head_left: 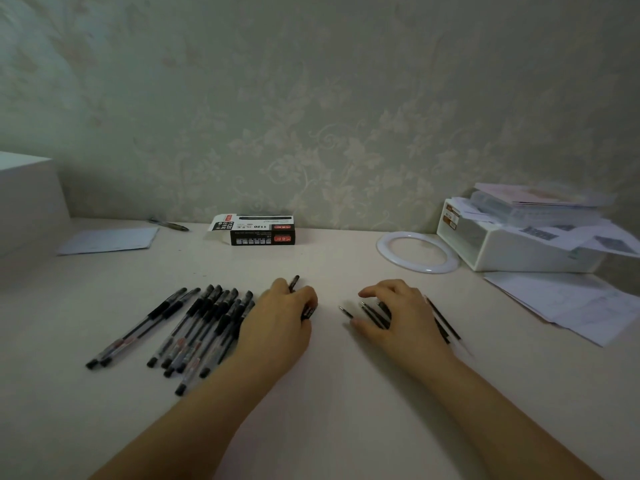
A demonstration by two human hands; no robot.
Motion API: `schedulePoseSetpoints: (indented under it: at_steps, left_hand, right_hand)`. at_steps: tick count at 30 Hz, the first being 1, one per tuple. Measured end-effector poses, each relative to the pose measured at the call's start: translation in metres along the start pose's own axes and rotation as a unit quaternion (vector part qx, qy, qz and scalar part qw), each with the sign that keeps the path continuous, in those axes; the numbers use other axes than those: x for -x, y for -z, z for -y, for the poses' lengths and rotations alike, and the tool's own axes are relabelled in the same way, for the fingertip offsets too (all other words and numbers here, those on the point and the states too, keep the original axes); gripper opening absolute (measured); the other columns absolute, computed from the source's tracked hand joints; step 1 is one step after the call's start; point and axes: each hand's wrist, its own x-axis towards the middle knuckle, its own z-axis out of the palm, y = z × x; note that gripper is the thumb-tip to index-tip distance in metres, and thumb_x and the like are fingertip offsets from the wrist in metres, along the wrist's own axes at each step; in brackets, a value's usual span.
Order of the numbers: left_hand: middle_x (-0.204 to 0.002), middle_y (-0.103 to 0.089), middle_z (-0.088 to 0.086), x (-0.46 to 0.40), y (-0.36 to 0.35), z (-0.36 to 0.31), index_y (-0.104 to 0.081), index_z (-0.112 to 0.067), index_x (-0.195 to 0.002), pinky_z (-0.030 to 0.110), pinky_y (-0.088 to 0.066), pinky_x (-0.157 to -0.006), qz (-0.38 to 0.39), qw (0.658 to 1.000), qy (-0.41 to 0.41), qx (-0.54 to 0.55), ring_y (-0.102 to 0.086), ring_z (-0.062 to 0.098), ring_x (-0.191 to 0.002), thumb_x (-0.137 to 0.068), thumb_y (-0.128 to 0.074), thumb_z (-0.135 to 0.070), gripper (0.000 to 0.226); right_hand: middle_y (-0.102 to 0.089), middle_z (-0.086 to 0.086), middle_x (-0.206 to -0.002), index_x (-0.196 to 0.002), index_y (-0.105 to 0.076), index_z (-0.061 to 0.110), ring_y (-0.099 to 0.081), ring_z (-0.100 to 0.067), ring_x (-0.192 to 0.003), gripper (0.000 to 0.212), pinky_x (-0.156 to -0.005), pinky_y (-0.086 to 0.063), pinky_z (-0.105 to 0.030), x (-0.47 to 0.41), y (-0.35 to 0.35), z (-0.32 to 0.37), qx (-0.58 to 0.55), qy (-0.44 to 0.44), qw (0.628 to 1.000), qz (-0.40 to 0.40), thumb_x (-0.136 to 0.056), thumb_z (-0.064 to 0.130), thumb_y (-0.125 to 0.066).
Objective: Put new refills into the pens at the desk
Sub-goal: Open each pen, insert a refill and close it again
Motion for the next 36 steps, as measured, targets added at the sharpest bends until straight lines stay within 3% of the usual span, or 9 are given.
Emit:
schedulePoseSetpoints:
  at_steps: [2, 5, 10, 15, 22, 29, 33, 36]
  left_hand:
    - [-0.097, -0.039, -0.001, -0.002, -0.001, 0.004, -0.056, -0.029, -0.114, 0.030, -0.047, -0.063, -0.004, 1.000, 0.012, -0.007, -0.045, 0.017, -0.079, -0.092, -0.049, -0.014, 0.028]
    - [-0.097, -0.040, -0.001, -0.003, -0.001, 0.009, -0.060, -0.028, -0.111, 0.027, -0.044, -0.061, -0.006, 1.000, 0.027, -0.012, -0.043, 0.015, -0.076, -0.094, -0.045, -0.012, 0.028]
    - [-0.097, -0.041, -0.002, -0.004, -0.001, 0.012, -0.064, -0.026, -0.106, 0.030, -0.051, -0.067, -0.005, 0.999, 0.040, 0.002, -0.046, 0.015, -0.077, -0.093, -0.049, -0.015, 0.022]
    - [-0.097, -0.043, -0.001, -0.006, 0.000, 0.015, -0.066, -0.025, -0.104, 0.032, -0.053, -0.068, -0.019, 0.998, 0.057, 0.006, -0.046, 0.016, -0.078, -0.095, -0.050, -0.015, 0.021]
    - [-0.100, -0.046, 0.001, -0.008, 0.003, 0.022, -0.067, -0.023, -0.104, 0.031, -0.050, -0.068, -0.028, 0.996, 0.084, -0.008, -0.043, 0.015, -0.079, -0.093, -0.050, -0.012, 0.023]
    - [-0.099, -0.050, -0.001, -0.005, 0.006, 0.014, -0.064, -0.022, -0.107, 0.025, -0.042, -0.067, -0.056, 0.997, 0.042, 0.031, -0.053, 0.015, -0.086, -0.091, -0.056, -0.021, 0.018]
    - [-0.083, -0.052, -0.010, -0.001, 0.011, 0.006, -0.064, -0.026, -0.104, 0.015, -0.037, -0.063, -0.083, 0.988, -0.002, 0.131, -0.051, 0.004, -0.070, -0.088, -0.063, -0.021, 0.017]
    - [-0.076, -0.058, -0.011, 0.001, 0.011, -0.007, -0.064, -0.033, -0.097, 0.010, -0.041, -0.059, -0.090, 0.956, 0.009, 0.280, -0.054, 0.003, -0.061, -0.084, -0.067, -0.021, 0.018]
  right_hand:
    - [-0.047, 0.012, -0.131, -0.122, -0.060, 0.039, -0.044, -0.016, -0.120, 0.045, -0.102, -0.028, -0.031, 0.001, -0.001, -0.002, 0.028, -0.014, 0.999, 0.017, -0.081, 0.057, -0.066]
    - [-0.045, 0.012, -0.135, -0.124, -0.059, 0.040, -0.044, -0.016, -0.124, 0.047, -0.098, -0.018, -0.026, 0.001, -0.003, -0.005, 0.032, -0.020, 0.999, 0.026, -0.082, 0.059, -0.064]
    - [-0.047, 0.012, -0.130, -0.125, -0.059, 0.037, -0.046, -0.014, -0.119, 0.046, -0.108, -0.028, -0.034, 0.002, -0.004, -0.004, 0.018, -0.006, 0.999, 0.028, -0.083, 0.056, -0.065]
    - [-0.049, 0.011, -0.128, -0.127, -0.058, 0.033, -0.049, -0.014, -0.113, 0.047, -0.106, -0.035, -0.037, 0.003, -0.001, -0.003, 0.015, -0.008, 0.999, 0.038, -0.086, 0.053, -0.064]
    - [-0.055, 0.005, -0.128, -0.128, -0.059, 0.027, -0.052, -0.019, -0.116, 0.036, -0.103, -0.038, -0.035, 0.000, 0.001, -0.005, 0.049, -0.012, 0.998, 0.040, -0.094, 0.040, -0.058]
    - [-0.058, 0.001, -0.125, -0.128, -0.059, 0.023, -0.054, -0.019, -0.112, 0.033, -0.098, -0.039, -0.031, 0.007, 0.009, -0.008, 0.051, -0.028, 0.998, 0.026, -0.094, 0.026, -0.059]
    - [-0.062, 0.007, -0.121, -0.122, -0.064, 0.024, -0.056, -0.012, -0.108, 0.029, -0.094, -0.042, -0.021, 0.005, 0.016, 0.002, -0.043, -0.012, 0.998, -0.054, -0.093, 0.024, -0.063]
    - [-0.068, 0.015, -0.105, -0.109, -0.067, 0.030, -0.061, 0.002, -0.092, 0.021, -0.077, -0.045, -0.006, 0.007, 0.014, 0.020, -0.235, -0.027, 0.967, -0.091, -0.091, 0.018, -0.067]
